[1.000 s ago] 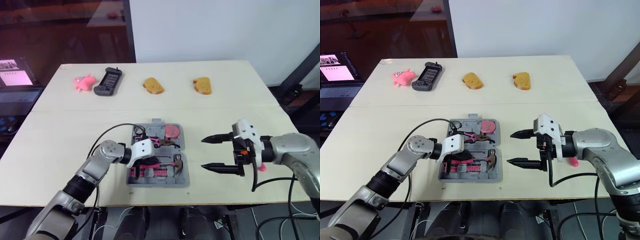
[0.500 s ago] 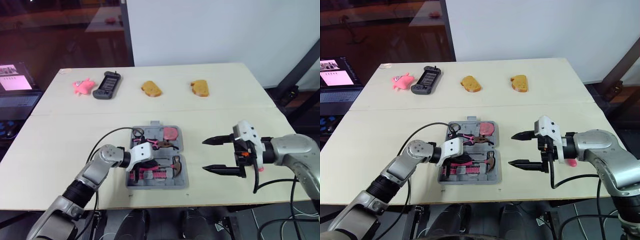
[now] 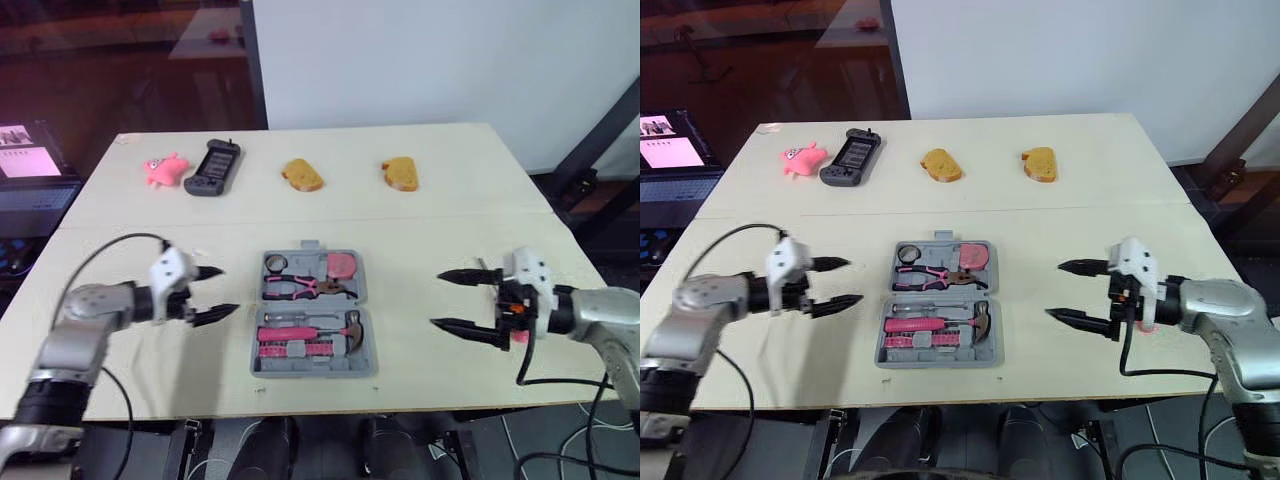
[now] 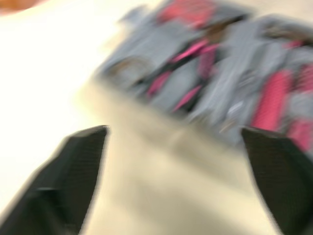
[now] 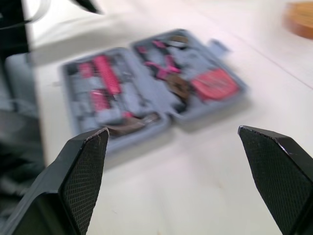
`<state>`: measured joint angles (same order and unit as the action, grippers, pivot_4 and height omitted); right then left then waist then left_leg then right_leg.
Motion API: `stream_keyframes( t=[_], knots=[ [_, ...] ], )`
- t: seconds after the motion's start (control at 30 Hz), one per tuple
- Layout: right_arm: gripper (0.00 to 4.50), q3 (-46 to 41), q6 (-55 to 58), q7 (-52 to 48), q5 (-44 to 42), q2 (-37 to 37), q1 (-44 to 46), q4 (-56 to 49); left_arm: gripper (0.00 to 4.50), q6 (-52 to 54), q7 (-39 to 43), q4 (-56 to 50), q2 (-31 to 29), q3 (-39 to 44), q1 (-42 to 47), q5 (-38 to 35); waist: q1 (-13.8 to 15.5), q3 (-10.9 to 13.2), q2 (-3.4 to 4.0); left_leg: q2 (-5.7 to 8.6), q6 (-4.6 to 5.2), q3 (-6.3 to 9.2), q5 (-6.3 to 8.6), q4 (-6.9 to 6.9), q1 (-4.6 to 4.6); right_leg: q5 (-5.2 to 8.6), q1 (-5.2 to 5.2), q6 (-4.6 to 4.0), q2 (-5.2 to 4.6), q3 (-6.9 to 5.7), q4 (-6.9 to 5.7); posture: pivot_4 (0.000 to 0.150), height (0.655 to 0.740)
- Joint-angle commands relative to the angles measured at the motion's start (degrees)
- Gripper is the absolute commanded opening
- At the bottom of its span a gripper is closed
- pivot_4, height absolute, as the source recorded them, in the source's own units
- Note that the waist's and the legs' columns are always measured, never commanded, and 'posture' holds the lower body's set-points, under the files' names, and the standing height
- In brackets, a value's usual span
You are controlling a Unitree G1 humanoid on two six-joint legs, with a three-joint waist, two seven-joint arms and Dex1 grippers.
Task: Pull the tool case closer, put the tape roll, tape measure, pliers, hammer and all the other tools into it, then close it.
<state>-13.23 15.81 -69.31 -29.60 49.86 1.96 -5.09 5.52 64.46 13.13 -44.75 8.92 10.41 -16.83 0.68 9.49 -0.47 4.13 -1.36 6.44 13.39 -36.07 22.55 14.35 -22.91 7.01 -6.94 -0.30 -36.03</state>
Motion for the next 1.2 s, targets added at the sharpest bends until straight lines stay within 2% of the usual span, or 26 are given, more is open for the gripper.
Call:
stream_keyframes(
  t=[0.03, 0.2, 0.43, 0.73, 0.83, 1.0, 1.2],
  knots=[
    [4.50, -6.0, -5.0, 0.1, 0.7, 0.1, -1.5, 5.7, 4.48, -3.5, -0.9, 4.8, -3.6, 10.2, -3.9, -2.9, 0.0, 0.0, 0.00, 0.00, -0.01, -0.02, 0.00, 0.02, 0.00, 0.00, -0.02, 0.00, 0.00, 0.02, 0.00, 0.150, 0.7400],
    [4.50, -10.2, -10.7, -0.7, 2.7, 1.4, -4.2, 14.9, 4.48, -4.2, -1.0, 10.3, -6.6, 22.8, -13.4, -6.7, -0.2, 0.0, 0.01, -0.02, -0.04, -0.09, 0.03, 0.09, 0.00, 0.02, -0.08, -0.03, -0.02, 0.08, 0.01, 0.150, 0.7400],
    [4.50, -11.5, -16.6, -2.2, 4.4, 2.1, -3.2, 25.3, 4.48, -9.4, -1.4, 12.1, -4.4, 27.1, -21.3, -6.8, 0.1, 0.0, 0.03, -0.01, -0.09, -0.19, 0.07, 0.06, -0.01, 0.09, -0.06, -0.15, -0.17, 0.09, 0.03, 0.150, 0.7400],
    [4.50, -11.8, -17.5, -2.7, 4.0, 2.3, -0.8, 28.3, 4.48, -10.2, -1.4, 14.4, -5.1, 27.8, -20.4, -7.4, -0.1, 0.1, 0.06, -0.02, -0.09, -0.21, 0.07, 0.11, -0.01, 0.10, -0.12, -0.16, -0.17, 0.10, 0.03, 0.150, 0.7400],
    [4.50, -11.8, -16.2, -2.6, 3.6, 2.4, -0.7, 26.9, 4.48, -10.2, -1.0, 14.5, -5.7, 26.8, -18.4, -7.4, 0.0, 0.1, 0.06, -0.02, -0.09, -0.22, 0.07, 0.12, 0.00, 0.10, -0.13, -0.16, -0.17, 0.10, 0.03, 0.150, 0.7400],
    [4.50, -12.2, -7.8, -1.2, -0.5, 1.4, -3.4, 15.4, 4.48, -3.9, 1.9, 11.5, -7.3, 23.3, -13.3, -8.9, 0.0, 0.1, 0.06, -0.02, -0.09, -0.19, 0.06, 0.10, 0.02, 0.10, -0.13, -0.15, -0.15, 0.10, 0.01, 0.150, 0.7400],
    [4.50, -15.5, 2.3, 5.3, -5.3, 1.0, -7.8, -0.2, 4.48, 8.3, 5.6, -2.3, -9.2, 15.1, -5.2, -12.6, 0.2, 0.2, 0.10, -0.01, -0.09, -0.19, 0.06, 0.08, 0.14, 0.09, -0.24, -0.14, -0.16, 0.10, 0.01, 0.150, 0.7400]
  ],
)
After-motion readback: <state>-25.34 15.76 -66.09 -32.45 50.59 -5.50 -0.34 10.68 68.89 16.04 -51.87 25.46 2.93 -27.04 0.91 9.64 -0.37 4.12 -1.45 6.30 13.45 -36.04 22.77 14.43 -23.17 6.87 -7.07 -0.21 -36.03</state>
